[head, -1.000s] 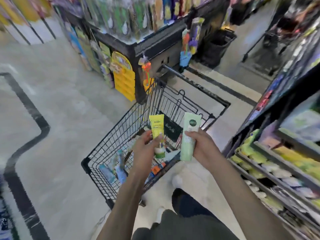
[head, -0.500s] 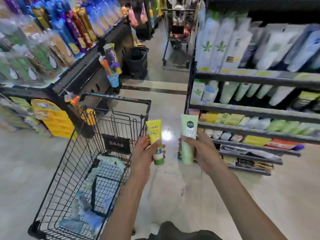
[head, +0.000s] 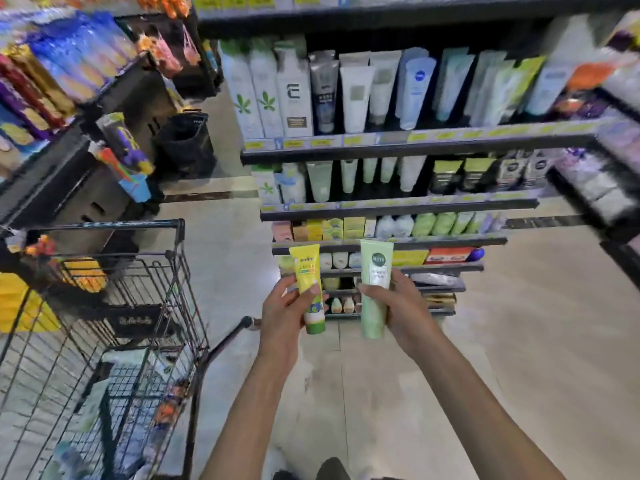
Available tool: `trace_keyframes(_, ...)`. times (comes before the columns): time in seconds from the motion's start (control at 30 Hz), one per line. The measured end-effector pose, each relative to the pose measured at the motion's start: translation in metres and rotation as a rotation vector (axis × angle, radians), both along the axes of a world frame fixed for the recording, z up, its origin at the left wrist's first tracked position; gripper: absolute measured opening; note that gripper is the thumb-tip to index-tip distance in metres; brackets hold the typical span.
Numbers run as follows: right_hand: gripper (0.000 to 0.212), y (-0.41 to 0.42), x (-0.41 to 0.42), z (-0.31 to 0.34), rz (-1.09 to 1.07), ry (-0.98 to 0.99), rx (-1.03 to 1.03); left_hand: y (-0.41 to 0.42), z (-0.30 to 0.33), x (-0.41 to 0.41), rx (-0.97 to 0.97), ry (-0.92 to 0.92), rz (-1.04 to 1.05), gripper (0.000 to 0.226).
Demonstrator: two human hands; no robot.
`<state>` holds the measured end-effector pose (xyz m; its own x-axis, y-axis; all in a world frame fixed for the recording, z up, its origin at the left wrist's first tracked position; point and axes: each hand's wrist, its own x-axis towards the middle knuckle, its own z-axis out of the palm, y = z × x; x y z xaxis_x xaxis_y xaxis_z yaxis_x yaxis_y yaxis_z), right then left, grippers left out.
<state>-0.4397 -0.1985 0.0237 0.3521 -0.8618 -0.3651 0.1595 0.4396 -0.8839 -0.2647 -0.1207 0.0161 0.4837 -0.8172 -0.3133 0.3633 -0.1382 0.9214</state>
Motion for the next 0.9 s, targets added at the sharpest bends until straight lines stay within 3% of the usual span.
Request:
trace_keyframes(0.33,0.037,-0.057,-0.055,-0.022,-0.027,0.003,0.025,-0.049,-0.019,-0.050,0.058,-0.005,-0.030,0.033)
trace_keyframes(0.9,0.035,-0.203,-0.019,-0.050,0.006,0.087,0.037,-0.196,-0.056,-0.028,0.076,0.042,-0.062,0.038)
